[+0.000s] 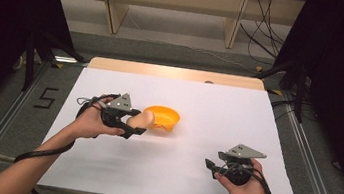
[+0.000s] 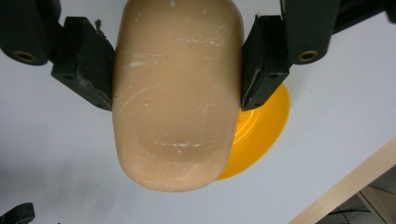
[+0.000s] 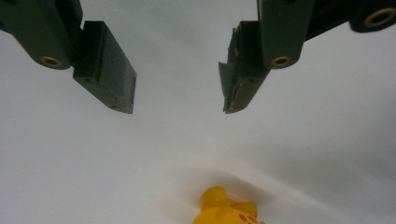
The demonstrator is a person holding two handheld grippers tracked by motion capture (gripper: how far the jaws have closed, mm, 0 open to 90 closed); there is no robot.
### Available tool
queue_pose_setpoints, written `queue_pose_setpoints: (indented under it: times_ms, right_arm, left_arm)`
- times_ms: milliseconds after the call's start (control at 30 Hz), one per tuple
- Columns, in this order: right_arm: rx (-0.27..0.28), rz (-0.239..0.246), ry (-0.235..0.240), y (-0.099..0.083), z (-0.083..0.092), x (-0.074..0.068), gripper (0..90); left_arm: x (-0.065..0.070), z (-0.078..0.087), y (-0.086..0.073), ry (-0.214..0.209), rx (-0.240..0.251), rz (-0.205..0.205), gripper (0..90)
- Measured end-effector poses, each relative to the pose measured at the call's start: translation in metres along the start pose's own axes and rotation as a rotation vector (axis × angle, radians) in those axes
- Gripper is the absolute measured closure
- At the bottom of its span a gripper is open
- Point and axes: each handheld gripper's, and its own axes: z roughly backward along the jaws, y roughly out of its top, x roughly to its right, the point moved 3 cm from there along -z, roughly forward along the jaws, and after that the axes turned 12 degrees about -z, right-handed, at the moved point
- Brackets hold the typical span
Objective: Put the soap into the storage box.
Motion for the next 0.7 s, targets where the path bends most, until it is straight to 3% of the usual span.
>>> queue_pose_setpoints:
  times_ms: [33, 233, 267, 467, 600, 633, 700]
  right_arm:
    - [0.0, 0.0, 0.0, 0.0, 0.0, 0.0, 44.8]
    - [0.005, -0.013, -0.001, -0.0002, 0.0001, -0.0008, 44.8]
    - [0.011, 0.005, -0.002, 0.0003, -0.0002, 0.0005, 44.7]
    - [0.006, 0.007, 0.002, 0.0003, 0.0, 0.0001, 44.7]
    - [0.002, 0.0, 0.006, 0.0003, -0.0001, -0.0004, 44.7]
    - [-0.005, -0.025, 0.001, -0.0007, 0.0006, -0.0024, 44.7]
    - [0.002, 0.001, 0.0, 0.0, 0.0002, -0.0002, 44.7]
  left_arm:
    - [-0.0017, -0.0002, 0.0005, -0.001, -0.001, -0.02, 32.1]
    - [-0.0035, -0.0026, 0.0035, 0.005, 0.003, 0.005, 32.1]
    - [-0.0034, -0.0033, 0.0041, 0.008, 0.011, 0.008, 32.1]
    - [-0.0064, -0.0051, 0.0064, 0.022, 0.015, -0.003, 32.1]
    - [-0.0078, -0.0063, 0.008, 0.031, 0.018, -0.001, 32.1]
    - [-0.0084, -0.0068, 0.0084, 0.029, 0.02, -0.009, 32.1]
    - [-0.0085, -0.0082, 0.0087, 0.025, 0.021, 0.004, 32.1]
